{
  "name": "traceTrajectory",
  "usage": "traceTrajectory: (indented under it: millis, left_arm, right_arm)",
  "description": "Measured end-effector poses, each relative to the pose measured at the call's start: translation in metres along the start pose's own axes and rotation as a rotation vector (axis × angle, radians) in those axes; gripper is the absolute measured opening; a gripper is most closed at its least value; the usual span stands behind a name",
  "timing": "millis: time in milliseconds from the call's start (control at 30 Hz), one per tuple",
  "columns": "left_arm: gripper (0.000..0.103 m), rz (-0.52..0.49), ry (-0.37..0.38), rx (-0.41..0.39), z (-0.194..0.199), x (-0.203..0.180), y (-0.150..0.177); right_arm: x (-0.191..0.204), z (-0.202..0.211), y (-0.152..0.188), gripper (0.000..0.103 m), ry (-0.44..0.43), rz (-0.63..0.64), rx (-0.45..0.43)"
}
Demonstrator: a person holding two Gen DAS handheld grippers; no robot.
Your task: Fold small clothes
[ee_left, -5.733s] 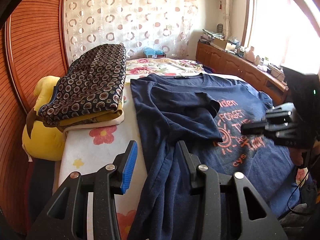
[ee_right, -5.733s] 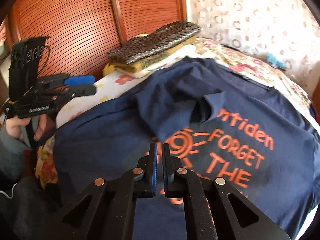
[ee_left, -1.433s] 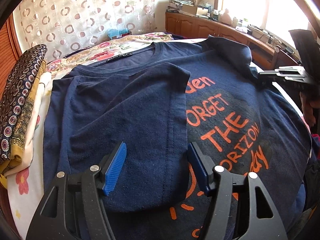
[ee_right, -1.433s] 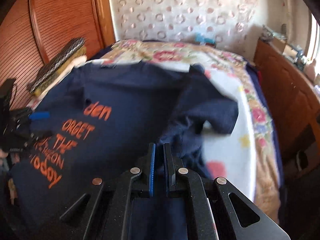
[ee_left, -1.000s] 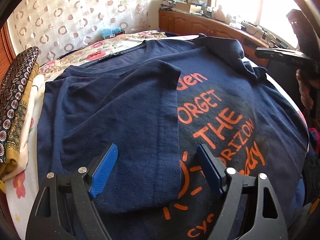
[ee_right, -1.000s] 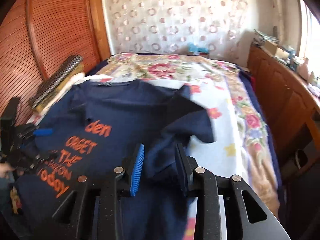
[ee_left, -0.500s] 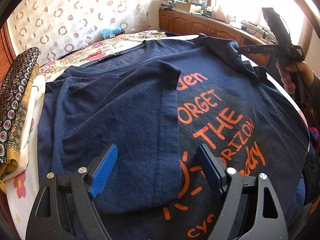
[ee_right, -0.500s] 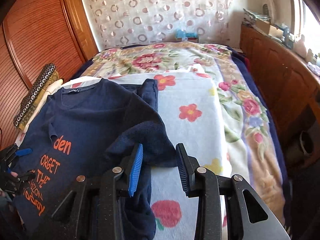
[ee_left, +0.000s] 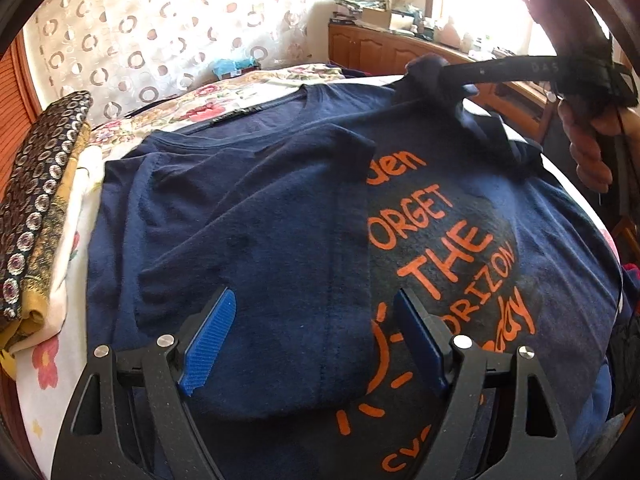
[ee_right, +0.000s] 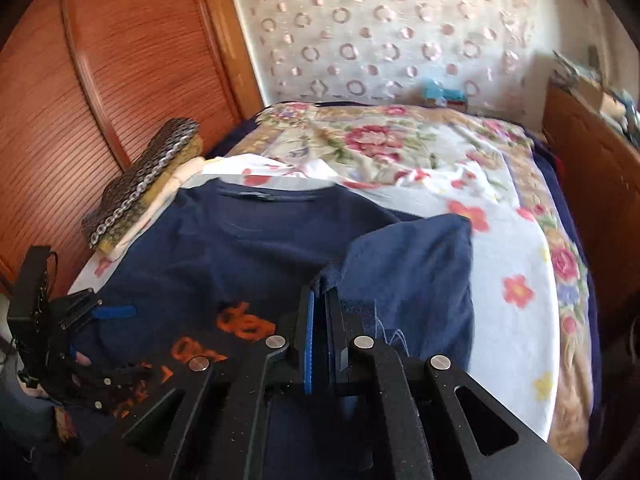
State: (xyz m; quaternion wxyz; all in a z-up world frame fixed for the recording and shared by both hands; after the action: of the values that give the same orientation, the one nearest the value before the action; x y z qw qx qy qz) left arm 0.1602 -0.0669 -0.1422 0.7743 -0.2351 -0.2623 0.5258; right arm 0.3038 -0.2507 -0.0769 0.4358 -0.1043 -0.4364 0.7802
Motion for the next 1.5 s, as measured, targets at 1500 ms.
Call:
traceTrajectory:
  millis: [1500]
  left_arm:
    - [0.082, 0.115, 0.01, -0.172, 0.082, 0.02, 0.007]
  right_arm:
    - [-0.014, 0.084, 0.117, 0.007, 0.063, -0.003, 0.05]
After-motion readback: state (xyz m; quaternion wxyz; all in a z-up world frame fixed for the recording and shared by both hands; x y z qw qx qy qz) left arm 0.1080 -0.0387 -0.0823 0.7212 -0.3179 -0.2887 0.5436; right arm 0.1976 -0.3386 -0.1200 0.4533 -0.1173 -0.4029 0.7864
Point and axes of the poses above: each gripper's, at about its wrist camera, not at the fingertips, and z roughly against the way its jaws point, x to its left, y to its underside, the point moved 2 cm from there along -z, roughly the way its jaws point, and after that the axes turned 12 degrees about -y, right-handed, at the moved point
